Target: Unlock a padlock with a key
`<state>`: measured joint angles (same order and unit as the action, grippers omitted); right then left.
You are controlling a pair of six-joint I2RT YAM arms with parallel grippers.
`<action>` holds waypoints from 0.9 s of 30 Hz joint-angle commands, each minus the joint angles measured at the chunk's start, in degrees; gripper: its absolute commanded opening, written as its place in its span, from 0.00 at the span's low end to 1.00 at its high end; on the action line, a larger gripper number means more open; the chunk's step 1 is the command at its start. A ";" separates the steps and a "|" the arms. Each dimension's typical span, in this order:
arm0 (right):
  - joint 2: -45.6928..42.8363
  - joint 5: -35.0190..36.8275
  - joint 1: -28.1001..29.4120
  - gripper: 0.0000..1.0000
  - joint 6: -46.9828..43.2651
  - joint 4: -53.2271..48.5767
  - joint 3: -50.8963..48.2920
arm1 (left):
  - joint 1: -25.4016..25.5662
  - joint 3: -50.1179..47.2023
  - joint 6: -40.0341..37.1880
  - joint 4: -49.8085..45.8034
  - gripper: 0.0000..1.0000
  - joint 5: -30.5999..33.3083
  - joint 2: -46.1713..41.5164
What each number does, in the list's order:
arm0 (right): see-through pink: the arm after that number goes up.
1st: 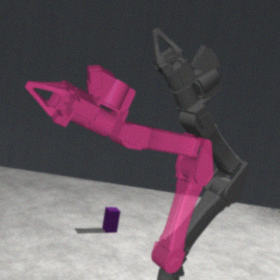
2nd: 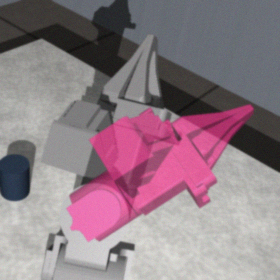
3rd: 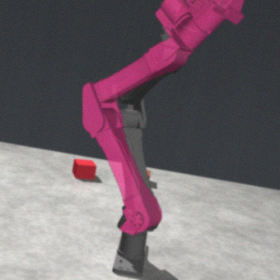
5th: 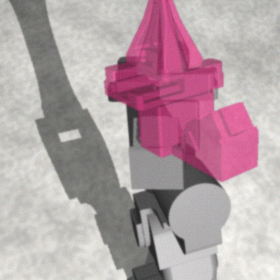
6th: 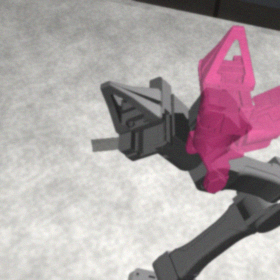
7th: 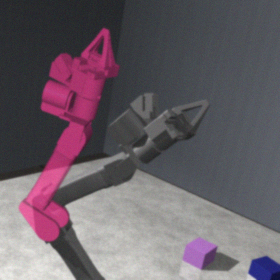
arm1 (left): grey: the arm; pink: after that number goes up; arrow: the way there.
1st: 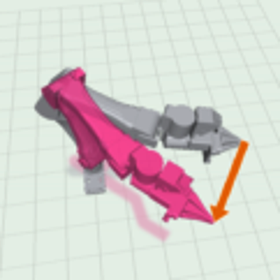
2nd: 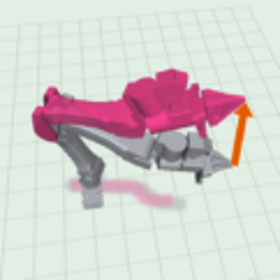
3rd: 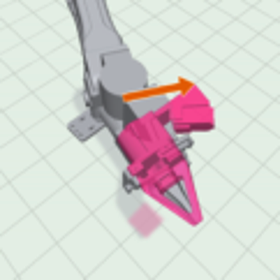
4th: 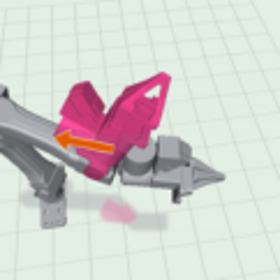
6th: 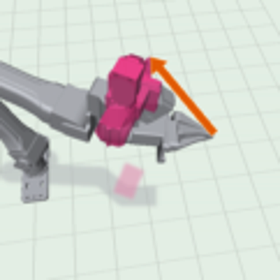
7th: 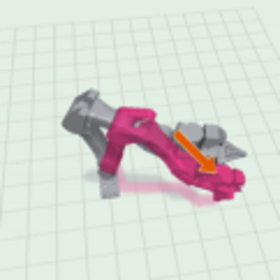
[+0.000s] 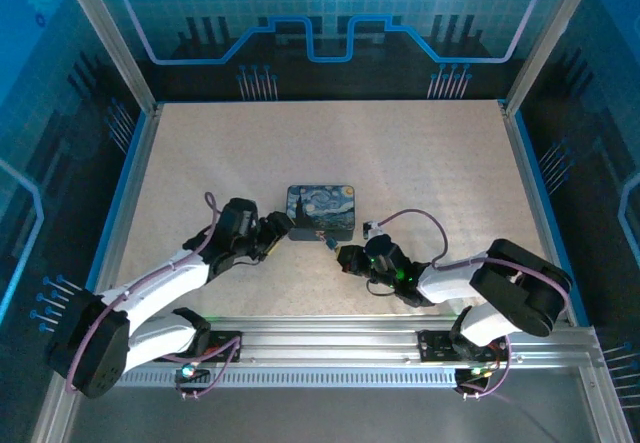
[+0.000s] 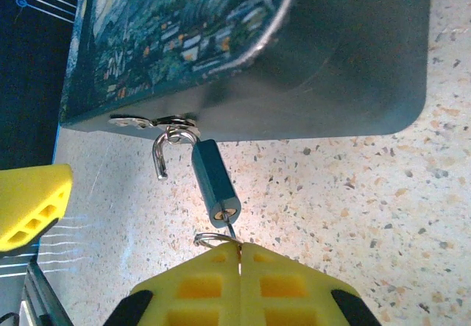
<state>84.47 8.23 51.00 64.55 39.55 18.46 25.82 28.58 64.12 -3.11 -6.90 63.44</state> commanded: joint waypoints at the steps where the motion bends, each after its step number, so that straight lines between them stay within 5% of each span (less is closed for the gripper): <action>1: 1.03 -1.05 -0.47 0.00 0.97 1.52 0.60 | -3.00 2.76 -6.59 -2.80 0.76 -1.14 -1.07; 6: 1.92 -1.63 -0.58 0.19 0.74 0.71 1.12 | -6.26 5.11 -13.82 -0.98 0.88 -1.98 1.83; 11: 1.78 -1.65 -0.55 0.22 0.54 0.33 1.14 | -8.92 6.68 -16.83 3.48 0.90 -6.02 8.28; 17: -0.86 -1.63 -0.64 0.25 -4.35 -3.79 2.44 | -8.95 9.77 -19.30 4.48 0.85 -7.81 14.07; 27: -3.58 -8.48 -3.42 0.48 -11.71 2.97 2.25 | -8.95 9.80 -19.69 3.97 0.72 -9.87 19.04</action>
<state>81.82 2.87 48.90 56.10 39.77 19.64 17.34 38.17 45.34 0.71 -15.03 81.38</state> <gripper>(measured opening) 0.476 0.726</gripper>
